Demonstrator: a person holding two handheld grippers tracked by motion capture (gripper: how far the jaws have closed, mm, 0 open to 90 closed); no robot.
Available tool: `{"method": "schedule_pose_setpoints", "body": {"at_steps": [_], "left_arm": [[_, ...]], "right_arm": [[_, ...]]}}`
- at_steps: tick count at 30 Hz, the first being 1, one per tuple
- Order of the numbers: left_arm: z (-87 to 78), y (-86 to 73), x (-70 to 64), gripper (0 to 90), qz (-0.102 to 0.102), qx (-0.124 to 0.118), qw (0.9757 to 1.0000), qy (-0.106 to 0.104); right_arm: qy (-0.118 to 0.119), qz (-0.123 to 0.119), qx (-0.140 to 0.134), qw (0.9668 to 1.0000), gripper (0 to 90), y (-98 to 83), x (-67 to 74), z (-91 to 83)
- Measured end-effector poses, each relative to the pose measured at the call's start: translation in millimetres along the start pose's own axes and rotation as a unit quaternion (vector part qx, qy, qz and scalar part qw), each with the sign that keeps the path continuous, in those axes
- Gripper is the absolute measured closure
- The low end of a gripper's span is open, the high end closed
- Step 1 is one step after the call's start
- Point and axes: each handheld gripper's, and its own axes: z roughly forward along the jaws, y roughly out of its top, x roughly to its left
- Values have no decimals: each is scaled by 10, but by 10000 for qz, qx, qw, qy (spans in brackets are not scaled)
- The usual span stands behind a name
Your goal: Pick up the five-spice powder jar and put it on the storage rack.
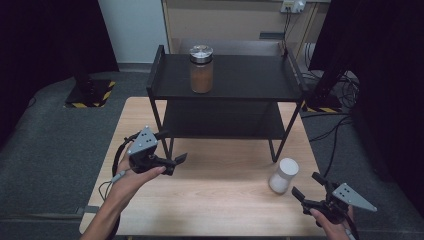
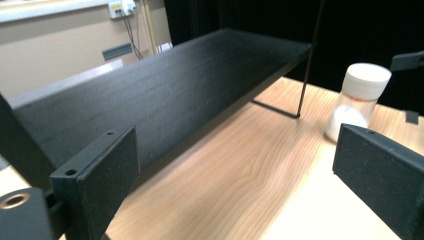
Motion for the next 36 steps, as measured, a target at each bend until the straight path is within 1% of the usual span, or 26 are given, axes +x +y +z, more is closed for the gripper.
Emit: {"method": "schedule_pose_setpoints", "body": {"at_steps": [2, 7, 10, 15, 17, 20, 27, 29, 32, 36], "left_arm": [[5, -61, -5, 33, -17, 36, 10000, 29], [3, -215, -4, 33, -96, 30, 9999, 96], [2, -287, -13, 33, -125, 58, 9998, 154], [-10, -398, -27, 33, -201, 49, 9996, 188], [-15, -432, -49, 33, -168, 49, 9996, 226], [-20, -479, -63, 33, -209, 28, 9996, 210], [-41, -581, -113, 32, -203, -8, 9995, 240], [-42, -617, -122, 33, -228, -10, 9995, 204], [-51, -669, -159, 31, -227, 16, 9995, 216], [-75, -773, -220, 31, -302, -15, 9992, 246]], "right_arm": [[-3, -11, -10, 10000, 23, 4, 1, -4], [-17, 1, -15, 10000, 23, 5, -4, -13], [-14, -2, -8, 10000, 23, 5, -4, -11], [-5, -22, 2, 10000, 23, 5, -2, -4], [-9, -17, 5, 10000, 23, 3, -3, -4], [-7, -20, 11, 10000, 23, 3, -2, -3], [-2, -22, 17, 10000, 23, 3, 0, 0], [1, -22, 22, 10000, 23, 3, 0, 1], [2, -13, 28, 10000, 23, 0, 2, 4], [14, -29, 29, 10000, 23, 2, 4, 11]]}}
